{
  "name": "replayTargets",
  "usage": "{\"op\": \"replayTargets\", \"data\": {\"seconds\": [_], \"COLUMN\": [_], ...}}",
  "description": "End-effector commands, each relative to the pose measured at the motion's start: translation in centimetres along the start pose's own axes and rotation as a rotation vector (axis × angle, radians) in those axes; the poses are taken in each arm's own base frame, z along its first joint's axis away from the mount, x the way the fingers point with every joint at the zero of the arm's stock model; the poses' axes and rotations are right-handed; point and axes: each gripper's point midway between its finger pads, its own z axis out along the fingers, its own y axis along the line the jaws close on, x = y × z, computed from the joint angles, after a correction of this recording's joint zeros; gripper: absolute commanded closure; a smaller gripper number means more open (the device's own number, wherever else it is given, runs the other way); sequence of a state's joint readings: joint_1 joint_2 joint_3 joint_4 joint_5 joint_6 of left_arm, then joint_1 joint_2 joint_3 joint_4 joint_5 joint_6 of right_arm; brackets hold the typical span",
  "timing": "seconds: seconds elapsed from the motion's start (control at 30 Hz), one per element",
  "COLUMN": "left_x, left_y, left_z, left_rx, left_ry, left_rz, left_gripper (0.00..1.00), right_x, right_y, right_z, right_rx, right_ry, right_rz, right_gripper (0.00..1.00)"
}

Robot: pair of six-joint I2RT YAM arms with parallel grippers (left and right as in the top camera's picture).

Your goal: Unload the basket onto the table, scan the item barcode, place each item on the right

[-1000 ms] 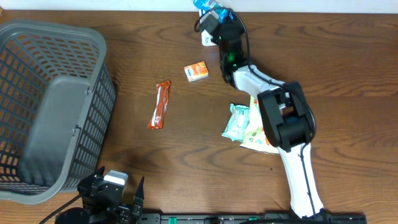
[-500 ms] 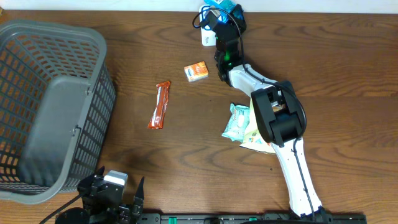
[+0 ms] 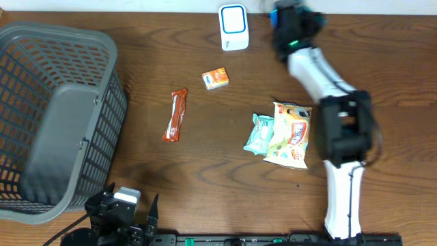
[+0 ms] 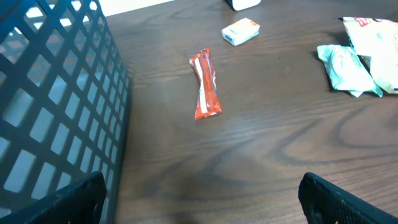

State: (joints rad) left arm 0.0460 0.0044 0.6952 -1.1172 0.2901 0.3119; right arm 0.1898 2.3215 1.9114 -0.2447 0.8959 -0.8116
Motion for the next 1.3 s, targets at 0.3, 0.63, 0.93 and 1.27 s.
{"op": "replayTargets", "data": {"seconds": [0.3, 0.63, 0.93, 1.27], "left_x": [-0.2, -0.2, -0.2, -0.2], "left_y": [-0.1, -0.1, -0.1, -0.1], "left_z": [-0.1, -0.1, -0.1, -0.1], "left_rx": [0.006, 0.006, 0.006, 0.006], "left_ry": [-0.010, -0.010, -0.010, -0.010], "left_rz": [0.005, 0.005, 0.005, 0.005], "left_gripper": [0.02, 0.02, 0.02, 0.02], "right_x": [26.0, 40.8, 32.5, 14.1], "right_y": [-4.4, -0.7, -9.8, -10.7], "right_z": [11.1, 13.1, 8.4, -12.7], "right_rx": [-0.180, -0.305, -0.436, -1.353], "right_ry": [0.485, 0.695, 0.332, 0.114], "right_rz": [0.494, 0.770, 1.195, 1.565], "right_gripper": [0.98, 0.36, 0.01, 0.01]}}
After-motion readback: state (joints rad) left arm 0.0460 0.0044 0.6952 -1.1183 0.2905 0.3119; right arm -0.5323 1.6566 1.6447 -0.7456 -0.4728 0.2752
